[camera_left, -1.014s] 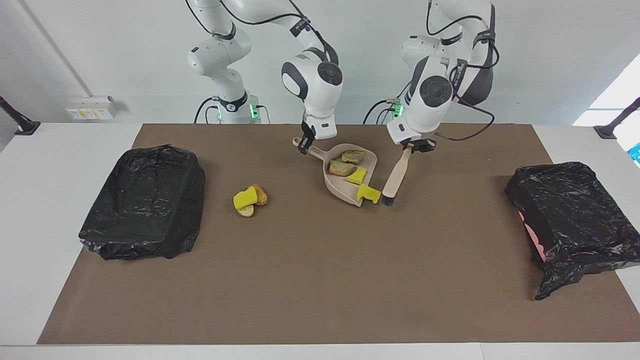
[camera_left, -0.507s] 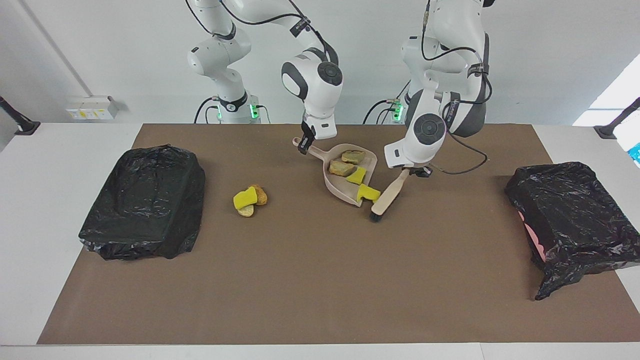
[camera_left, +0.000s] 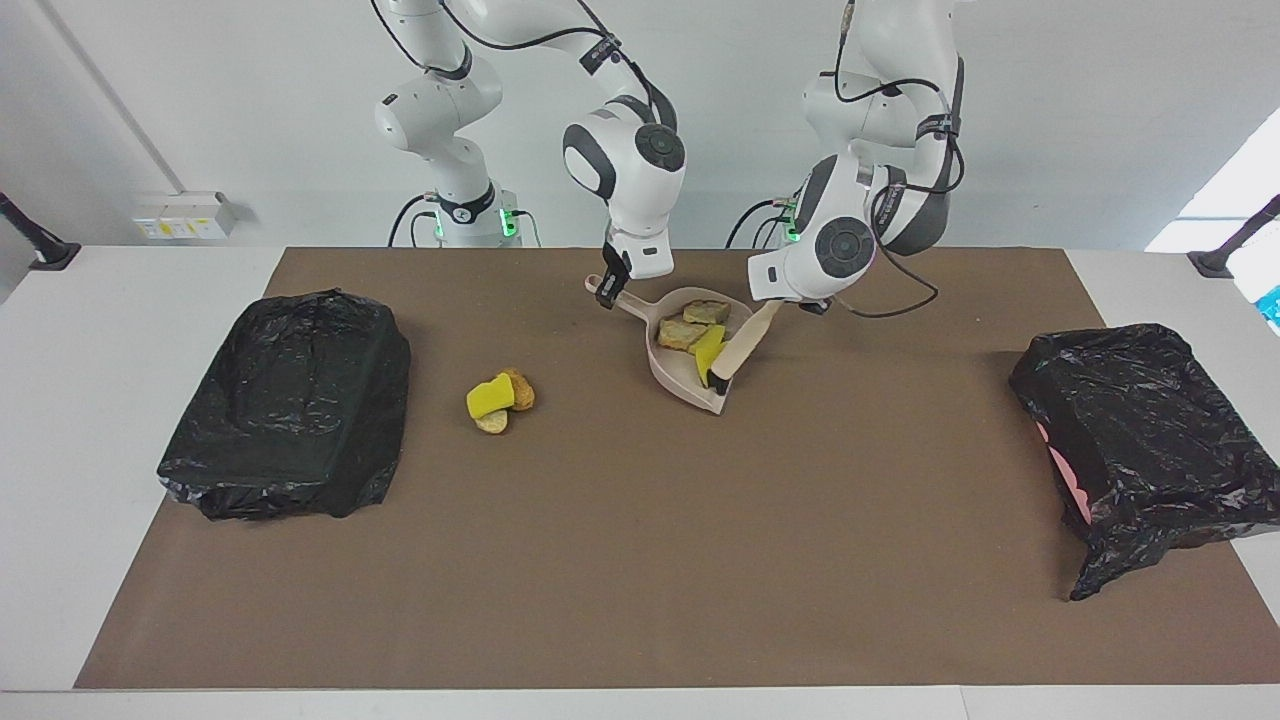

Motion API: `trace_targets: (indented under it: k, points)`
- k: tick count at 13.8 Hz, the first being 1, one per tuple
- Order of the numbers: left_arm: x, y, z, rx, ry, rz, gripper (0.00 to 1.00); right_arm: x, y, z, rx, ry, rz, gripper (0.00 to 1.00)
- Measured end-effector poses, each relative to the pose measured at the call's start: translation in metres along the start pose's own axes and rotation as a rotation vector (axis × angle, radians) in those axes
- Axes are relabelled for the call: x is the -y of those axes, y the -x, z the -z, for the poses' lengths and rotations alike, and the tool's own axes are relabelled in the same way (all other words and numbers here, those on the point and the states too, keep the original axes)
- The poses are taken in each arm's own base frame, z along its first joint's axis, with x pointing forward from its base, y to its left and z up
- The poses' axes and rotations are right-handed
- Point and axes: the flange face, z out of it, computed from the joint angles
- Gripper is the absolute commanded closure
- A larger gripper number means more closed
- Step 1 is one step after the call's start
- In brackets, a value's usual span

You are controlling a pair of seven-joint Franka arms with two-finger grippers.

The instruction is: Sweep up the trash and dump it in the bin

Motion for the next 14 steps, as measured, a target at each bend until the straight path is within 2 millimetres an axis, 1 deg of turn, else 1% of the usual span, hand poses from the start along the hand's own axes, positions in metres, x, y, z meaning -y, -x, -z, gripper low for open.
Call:
trace_targets:
  k: [2, 5, 6, 7, 8, 9, 11, 12, 13, 14]
  points:
    - [0.018, 0.002, 0.005, -0.039, 0.005, 0.033, 1.00, 0.000, 0.000, 0.000, -0.003, 0.001, -0.001, 1.00]
    - [0.060, 0.010, 0.013, -0.110, 0.020, 0.109, 1.00, -0.006, 0.001, 0.002, -0.009, 0.001, -0.012, 1.00]
    - [0.071, 0.014, 0.015, -0.124, 0.022, 0.128, 1.00, -0.016, 0.006, 0.007, -0.018, 0.000, -0.032, 1.00]
    - [0.079, 0.015, 0.017, -0.135, 0.016, 0.139, 1.00, -0.030, 0.014, 0.014, -0.029, -0.003, -0.062, 1.00]
    - [0.083, 0.016, 0.018, -0.147, 0.007, 0.145, 1.00, -0.042, 0.023, 0.022, -0.038, -0.005, -0.090, 1.00]
    - [0.086, 0.016, 0.020, -0.156, -0.006, 0.156, 1.00, -0.050, 0.031, 0.030, -0.050, -0.005, -0.111, 1.00]
    - [0.095, 0.018, 0.020, -0.158, -0.025, 0.209, 1.00, -0.061, 0.044, 0.047, -0.073, 0.000, -0.137, 1.00]
    - [0.094, 0.017, 0.019, -0.156, -0.023, 0.258, 1.00, -0.071, 0.054, 0.058, -0.080, 0.000, -0.149, 1.00]
    - [0.090, 0.015, 0.019, -0.154, -0.023, 0.308, 1.00, -0.085, 0.067, 0.071, -0.087, 0.001, -0.163, 1.00]
    - [0.079, 0.010, 0.017, -0.150, -0.027, 0.356, 1.00, -0.104, 0.083, 0.085, -0.097, 0.011, -0.183, 1.00]
